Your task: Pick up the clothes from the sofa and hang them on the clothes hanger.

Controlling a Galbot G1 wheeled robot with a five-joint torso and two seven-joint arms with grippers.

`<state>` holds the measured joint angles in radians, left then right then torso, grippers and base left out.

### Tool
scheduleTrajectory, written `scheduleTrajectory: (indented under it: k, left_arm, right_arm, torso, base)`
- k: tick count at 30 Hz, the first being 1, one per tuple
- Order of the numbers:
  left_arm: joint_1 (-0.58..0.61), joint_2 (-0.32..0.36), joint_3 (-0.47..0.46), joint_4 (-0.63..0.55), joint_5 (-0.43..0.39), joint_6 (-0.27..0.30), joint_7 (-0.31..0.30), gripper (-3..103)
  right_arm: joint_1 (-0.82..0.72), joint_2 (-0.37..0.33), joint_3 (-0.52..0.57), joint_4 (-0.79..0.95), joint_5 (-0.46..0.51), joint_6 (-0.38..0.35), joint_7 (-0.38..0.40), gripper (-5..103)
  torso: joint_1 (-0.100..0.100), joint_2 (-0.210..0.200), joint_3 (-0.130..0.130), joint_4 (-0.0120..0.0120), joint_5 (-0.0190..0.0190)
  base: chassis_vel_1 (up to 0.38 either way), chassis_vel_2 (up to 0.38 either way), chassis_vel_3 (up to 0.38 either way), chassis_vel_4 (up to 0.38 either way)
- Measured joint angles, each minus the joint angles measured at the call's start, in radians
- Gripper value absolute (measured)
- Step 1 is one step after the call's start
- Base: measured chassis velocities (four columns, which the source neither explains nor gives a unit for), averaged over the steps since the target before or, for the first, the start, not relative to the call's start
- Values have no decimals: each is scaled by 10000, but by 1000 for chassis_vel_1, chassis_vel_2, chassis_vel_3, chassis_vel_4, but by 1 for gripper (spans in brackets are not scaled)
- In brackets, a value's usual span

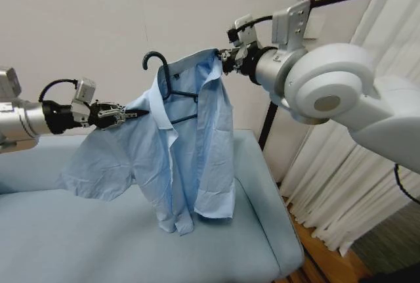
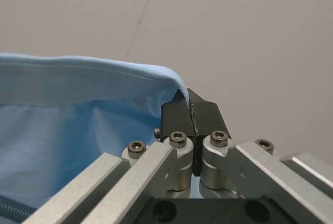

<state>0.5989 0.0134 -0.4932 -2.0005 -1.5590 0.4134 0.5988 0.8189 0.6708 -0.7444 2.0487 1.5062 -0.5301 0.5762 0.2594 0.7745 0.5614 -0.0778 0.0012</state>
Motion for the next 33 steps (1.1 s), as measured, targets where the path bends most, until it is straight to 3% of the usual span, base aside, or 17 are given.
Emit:
scheduleTrajectory:
  k: [5, 14, 24, 29, 33]
  left_arm:
    - [-3, -11, -2, -24, -3, 12, -18, 9]
    - [-2, -60, -6, -19, -6, 23, -38, 9]
    - [17, -120, -7, 70, 39, 24, -23, 9]
    - [23, -227, 1, 125, 126, 24, -21, 9]
    - [37, -265, 17, 127, 217, 25, 2, 9]
  right_arm:
    - [-341, -567, -129, 493, -579, -340, -1163, 0]
    - [-840, -1242, -131, 1608, -509, -683, -1654, 0]
    - [-650, -1750, 73, 2686, 450, -773, -1457, 0]
    - [-715, -1269, 173, 3329, 1693, -555, -725, 0]
    - [-676, -930, 178, 3291, 1874, -461, -625, 0]
  torso:
    - [0, 0, 0, -2, 5]
    - [0, 0, -1, 0, 2]
    - [0, 0, -1, -2, 2]
    - [0, 1, 0, 2, 1]
    - [-1, 1, -1, 0, -2]
  base:
    - [0, 0, 0, 0]
    - [0, 0, 0, 0]
    - [0, 0, 0, 0]
    - [0, 0, 0, 0]
    - [0, 0, 0, 0]
